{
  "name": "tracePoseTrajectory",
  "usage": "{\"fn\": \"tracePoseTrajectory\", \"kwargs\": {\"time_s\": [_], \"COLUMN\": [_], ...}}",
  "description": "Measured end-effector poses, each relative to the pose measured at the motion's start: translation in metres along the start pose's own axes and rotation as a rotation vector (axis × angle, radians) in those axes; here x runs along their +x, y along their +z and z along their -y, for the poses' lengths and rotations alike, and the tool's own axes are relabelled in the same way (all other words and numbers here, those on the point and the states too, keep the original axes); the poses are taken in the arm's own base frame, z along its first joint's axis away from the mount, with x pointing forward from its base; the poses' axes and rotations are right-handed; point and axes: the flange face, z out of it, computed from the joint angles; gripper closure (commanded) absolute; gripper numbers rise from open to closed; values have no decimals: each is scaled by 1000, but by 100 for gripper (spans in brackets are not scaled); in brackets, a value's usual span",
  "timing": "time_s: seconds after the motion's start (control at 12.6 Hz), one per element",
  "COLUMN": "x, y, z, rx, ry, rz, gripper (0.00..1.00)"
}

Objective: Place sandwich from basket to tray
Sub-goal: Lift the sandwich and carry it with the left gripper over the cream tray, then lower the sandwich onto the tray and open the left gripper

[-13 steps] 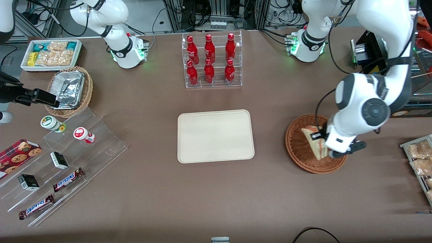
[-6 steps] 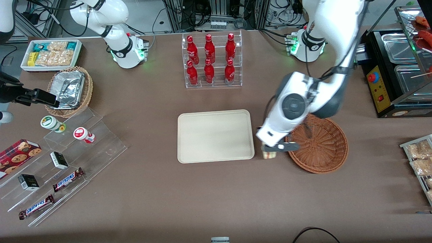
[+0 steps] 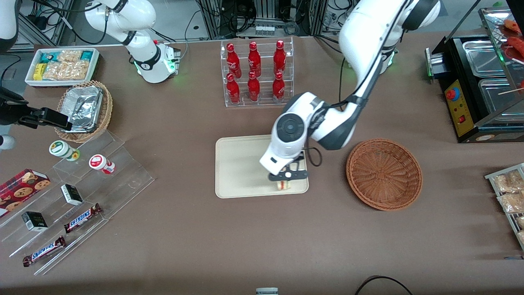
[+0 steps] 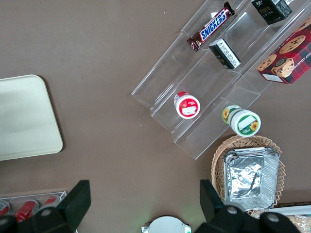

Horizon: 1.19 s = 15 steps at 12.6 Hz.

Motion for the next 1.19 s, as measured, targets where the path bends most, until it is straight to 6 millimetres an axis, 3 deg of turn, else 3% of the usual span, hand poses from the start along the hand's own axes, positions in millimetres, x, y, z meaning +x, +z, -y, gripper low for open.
{"fn": "tracePoseTrajectory", "kwargs": {"time_s": [0.24, 0.48, 0.95, 1.19], "x": [-21, -32, -34, -33], "y": [31, 49, 52, 63], "z": [-48, -70, -72, -71], "rx": [-2, -9, -13, -2], "ry": [16, 17, 12, 0], "rz": [8, 19, 30, 40], "gripper": [100, 100, 100, 100]}}
